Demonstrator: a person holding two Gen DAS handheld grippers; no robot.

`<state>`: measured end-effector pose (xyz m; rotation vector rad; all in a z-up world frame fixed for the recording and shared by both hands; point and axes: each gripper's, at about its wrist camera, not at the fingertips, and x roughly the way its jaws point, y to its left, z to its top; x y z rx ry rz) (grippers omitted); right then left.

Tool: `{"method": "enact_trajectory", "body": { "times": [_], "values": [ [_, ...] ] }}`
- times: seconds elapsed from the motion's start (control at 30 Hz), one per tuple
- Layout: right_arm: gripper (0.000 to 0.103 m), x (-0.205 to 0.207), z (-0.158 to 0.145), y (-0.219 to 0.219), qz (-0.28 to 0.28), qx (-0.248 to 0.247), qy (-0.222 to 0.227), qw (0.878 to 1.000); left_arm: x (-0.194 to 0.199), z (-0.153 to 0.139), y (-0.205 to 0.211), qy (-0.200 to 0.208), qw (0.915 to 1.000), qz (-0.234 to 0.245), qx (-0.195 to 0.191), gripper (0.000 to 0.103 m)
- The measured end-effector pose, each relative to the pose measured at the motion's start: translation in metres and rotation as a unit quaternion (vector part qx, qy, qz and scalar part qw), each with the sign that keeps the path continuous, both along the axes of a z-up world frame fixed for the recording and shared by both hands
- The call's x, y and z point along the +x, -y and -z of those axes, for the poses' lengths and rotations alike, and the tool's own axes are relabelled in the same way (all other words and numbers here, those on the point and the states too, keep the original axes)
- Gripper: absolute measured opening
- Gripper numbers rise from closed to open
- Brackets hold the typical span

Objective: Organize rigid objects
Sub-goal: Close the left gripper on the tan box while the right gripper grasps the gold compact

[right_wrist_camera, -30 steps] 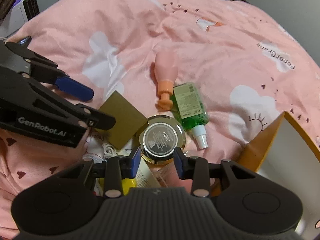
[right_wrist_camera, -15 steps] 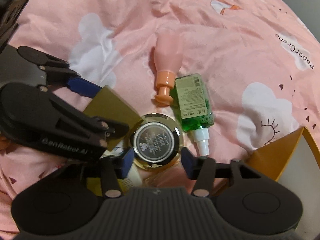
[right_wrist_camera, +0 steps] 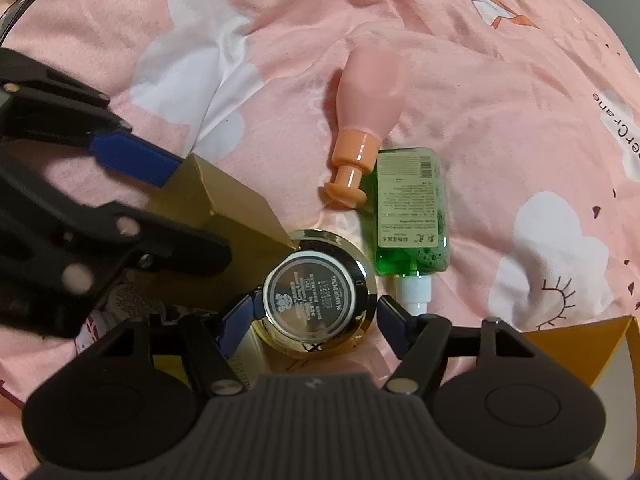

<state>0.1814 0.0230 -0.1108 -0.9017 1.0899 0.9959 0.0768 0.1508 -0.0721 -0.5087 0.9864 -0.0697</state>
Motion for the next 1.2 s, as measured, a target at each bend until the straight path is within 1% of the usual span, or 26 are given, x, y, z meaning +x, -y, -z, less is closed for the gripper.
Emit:
{"method": "enact_trajectory", "body": {
  "times": [0.03, 0.1, 0.13, 0.2, 0.27, 0.33, 0.37, 0.4, 0.43, 0.47, 0.63, 0.8, 0.9, 1.03, 1.13, 1.2],
  "values": [
    [0.074, 0.001, 0.001, 0.0, -0.003, -0.001, -0.001, 1.0, 0.004, 0.004, 0.002, -0.01, 0.9999, 0.001, 0.006, 0.054],
    [0.078, 0.002, 0.003, -0.002, -0.011, -0.003, 0.004, 1.0, 0.007, 0.01, 0.005, -0.013, 0.9999, 0.0, 0.01, 0.053],
    [0.078, 0.002, 0.004, -0.004, -0.016, -0.005, 0.005, 1.0, 0.007, 0.012, 0.004, -0.013, 0.9999, -0.003, 0.011, 0.051],
    [0.078, 0.003, 0.007, -0.006, -0.025, -0.007, -0.001, 1.0, 0.006, 0.013, 0.002, -0.011, 0.9998, -0.011, 0.01, 0.051],
    [0.078, 0.003, 0.01, -0.008, -0.025, -0.008, -0.006, 1.0, 0.001, 0.008, 0.004, -0.005, 0.9995, -0.018, 0.027, 0.051],
    [0.078, 0.002, 0.012, -0.01, -0.027, -0.01, -0.004, 1.0, -0.005, 0.0, 0.008, 0.01, 0.9988, -0.025, 0.041, 0.051],
    [0.078, 0.002, 0.016, -0.013, -0.027, -0.013, -0.002, 1.0, -0.008, -0.004, 0.009, 0.017, 0.9978, -0.032, 0.055, 0.051],
    [0.078, 0.001, 0.02, -0.016, -0.025, -0.018, -0.002, 1.0, -0.011, -0.008, 0.012, 0.023, 0.9965, -0.036, 0.071, 0.051],
    [0.075, 0.001, 0.024, -0.018, -0.02, -0.023, 0.002, 1.0, -0.012, -0.01, 0.013, 0.027, 0.9956, -0.039, 0.081, 0.051],
    [0.075, 0.001, 0.026, -0.02, -0.016, -0.028, 0.007, 0.999, -0.014, -0.011, 0.013, 0.029, 0.9949, -0.043, 0.086, 0.051],
    [0.075, 0.002, 0.016, -0.013, 0.002, -0.013, 0.005, 1.0, -0.02, -0.018, 0.011, 0.041, 0.9931, -0.062, 0.09, 0.051],
    [0.075, -0.001, -0.008, 0.001, 0.024, 0.018, 0.016, 0.999, -0.021, -0.027, 0.009, 0.056, 0.9926, -0.066, 0.085, 0.051],
    [0.075, -0.004, -0.027, 0.012, 0.037, 0.041, 0.029, 0.998, -0.025, -0.038, 0.012, 0.073, 0.9905, -0.069, 0.094, 0.051],
    [0.075, -0.01, -0.06, 0.028, 0.053, 0.075, 0.047, 0.995, -0.024, -0.057, 0.021, 0.101, 0.9866, -0.062, 0.112, 0.051],
    [0.075, -0.013, -0.081, 0.039, 0.066, 0.096, 0.061, 0.991, -0.021, -0.07, 0.028, 0.118, 0.9864, -0.053, 0.102, 0.051],
    [0.075, -0.015, -0.099, 0.05, 0.076, 0.108, 0.077, 0.988, -0.018, -0.08, 0.036, 0.133, 0.9849, -0.042, 0.102, 0.051]
  ]
}}
